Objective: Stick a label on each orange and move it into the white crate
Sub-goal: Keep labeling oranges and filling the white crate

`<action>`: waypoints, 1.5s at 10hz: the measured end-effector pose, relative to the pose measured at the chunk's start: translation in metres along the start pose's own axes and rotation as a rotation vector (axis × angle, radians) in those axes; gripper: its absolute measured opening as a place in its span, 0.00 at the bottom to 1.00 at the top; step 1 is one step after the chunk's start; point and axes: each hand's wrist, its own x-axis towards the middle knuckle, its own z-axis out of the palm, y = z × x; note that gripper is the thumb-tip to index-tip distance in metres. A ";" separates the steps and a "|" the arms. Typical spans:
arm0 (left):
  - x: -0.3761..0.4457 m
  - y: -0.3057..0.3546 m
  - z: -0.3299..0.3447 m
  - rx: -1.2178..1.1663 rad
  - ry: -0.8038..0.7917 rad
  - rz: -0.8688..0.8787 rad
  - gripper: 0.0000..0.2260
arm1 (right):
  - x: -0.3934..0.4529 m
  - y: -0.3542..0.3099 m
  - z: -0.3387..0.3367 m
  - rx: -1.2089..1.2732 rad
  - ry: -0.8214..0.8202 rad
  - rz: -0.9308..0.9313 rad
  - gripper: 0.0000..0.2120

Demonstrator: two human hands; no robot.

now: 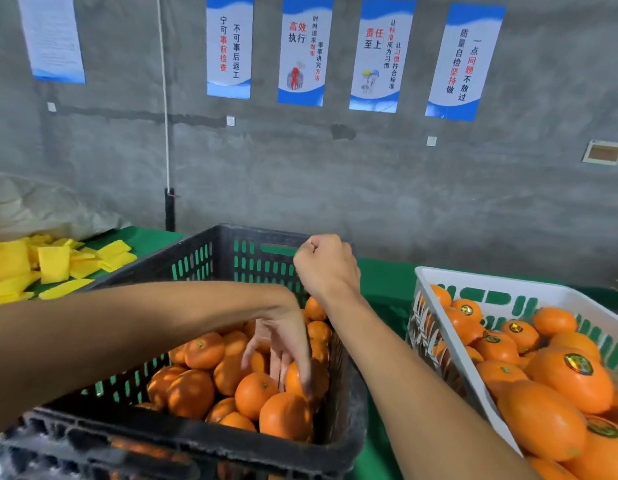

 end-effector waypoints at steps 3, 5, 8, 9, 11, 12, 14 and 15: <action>-0.146 -0.019 0.001 -0.305 0.925 0.273 0.25 | -0.022 -0.016 -0.025 0.050 -0.218 -0.062 0.22; -0.204 0.013 0.056 -0.664 1.341 0.619 0.22 | -0.089 -0.029 -0.078 0.459 -0.132 -0.283 0.20; -0.206 0.097 0.184 -0.303 1.791 0.590 0.27 | -0.219 0.016 -0.120 0.793 0.104 -0.304 0.17; -0.186 0.102 0.223 -0.037 1.887 0.559 0.28 | -0.259 0.050 -0.112 0.693 0.115 -0.287 0.18; -0.131 0.076 0.312 0.248 1.697 0.603 0.32 | -0.330 0.132 -0.096 0.398 -0.118 -0.289 0.19; -0.105 0.066 0.360 0.052 1.374 0.624 0.32 | -0.354 0.166 -0.091 0.225 -0.306 -0.253 0.17; -0.084 0.054 0.377 -0.493 1.078 0.504 0.29 | -0.377 0.196 -0.095 0.152 -0.634 -0.206 0.25; -0.078 0.054 0.378 -0.499 1.063 0.474 0.30 | -0.379 0.202 -0.094 0.027 -0.691 -0.337 0.31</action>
